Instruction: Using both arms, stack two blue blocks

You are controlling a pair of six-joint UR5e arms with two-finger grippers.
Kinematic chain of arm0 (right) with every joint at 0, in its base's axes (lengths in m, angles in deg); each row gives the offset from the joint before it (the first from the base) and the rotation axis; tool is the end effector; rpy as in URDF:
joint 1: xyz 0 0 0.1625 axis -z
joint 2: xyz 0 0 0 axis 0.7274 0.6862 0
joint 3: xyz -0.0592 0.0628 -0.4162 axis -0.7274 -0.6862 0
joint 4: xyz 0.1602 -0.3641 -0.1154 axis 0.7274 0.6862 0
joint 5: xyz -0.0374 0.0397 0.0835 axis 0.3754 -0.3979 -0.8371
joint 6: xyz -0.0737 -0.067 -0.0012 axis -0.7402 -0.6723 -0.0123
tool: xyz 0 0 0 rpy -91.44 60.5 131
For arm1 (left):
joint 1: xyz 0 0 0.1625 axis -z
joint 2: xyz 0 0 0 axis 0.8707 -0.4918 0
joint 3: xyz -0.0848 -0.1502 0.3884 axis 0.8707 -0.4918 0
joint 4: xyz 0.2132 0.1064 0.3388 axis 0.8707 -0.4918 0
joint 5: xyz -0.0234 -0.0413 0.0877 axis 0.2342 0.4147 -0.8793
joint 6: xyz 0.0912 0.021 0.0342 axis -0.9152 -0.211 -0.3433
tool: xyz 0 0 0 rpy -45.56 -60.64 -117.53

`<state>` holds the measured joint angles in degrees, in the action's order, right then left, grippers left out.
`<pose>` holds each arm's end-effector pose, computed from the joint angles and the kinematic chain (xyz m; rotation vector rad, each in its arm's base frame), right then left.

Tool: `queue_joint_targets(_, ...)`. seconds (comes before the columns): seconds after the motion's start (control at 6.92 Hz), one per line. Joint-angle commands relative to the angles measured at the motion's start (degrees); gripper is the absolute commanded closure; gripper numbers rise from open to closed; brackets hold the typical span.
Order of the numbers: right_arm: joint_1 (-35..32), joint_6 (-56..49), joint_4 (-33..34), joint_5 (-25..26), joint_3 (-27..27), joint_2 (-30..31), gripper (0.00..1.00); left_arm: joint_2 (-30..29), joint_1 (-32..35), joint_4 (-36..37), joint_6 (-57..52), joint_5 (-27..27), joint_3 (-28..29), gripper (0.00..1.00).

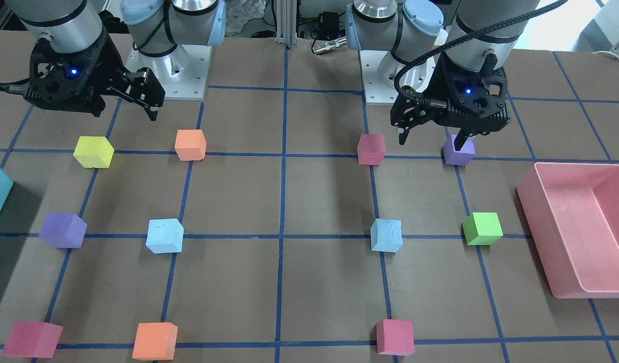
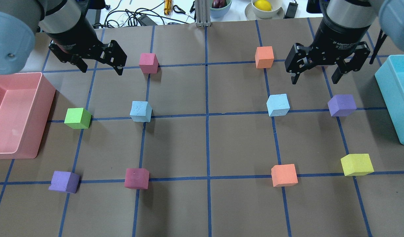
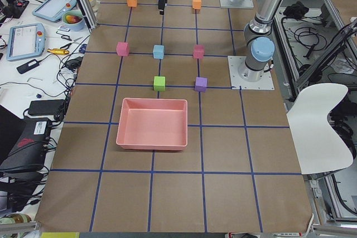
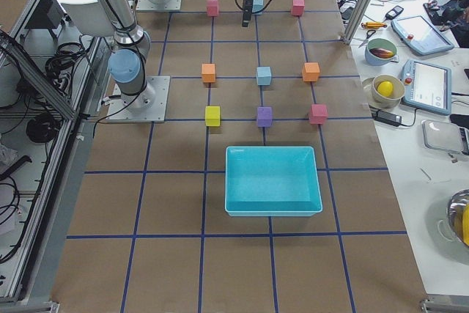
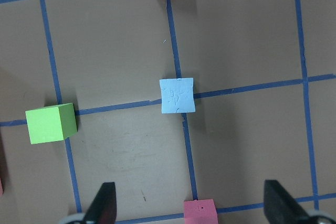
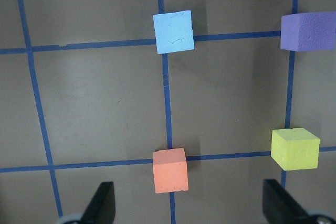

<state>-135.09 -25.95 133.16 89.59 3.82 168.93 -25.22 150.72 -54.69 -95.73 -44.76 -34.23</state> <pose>0.1185 -0.4814 0.4950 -0.0801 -3.1225 -0.1336 -0.1334 -0.5081 0.4976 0.1955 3.1134 -0.1157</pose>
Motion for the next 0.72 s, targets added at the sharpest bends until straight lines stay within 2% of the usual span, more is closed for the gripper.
queue_joint_targets(0.0,0.00,0.00,0.08,0.09,0.17,-0.11,0.00,-0.21,0.35,0.14,0.26,0.00,-0.27,0.00)
queue_joint_targets(0.58,-0.09,-0.18,0.34,0.87,0.34,-0.73,0.00,0.22,0.44,0.23,0.27,0.00,-1.24,0.00)
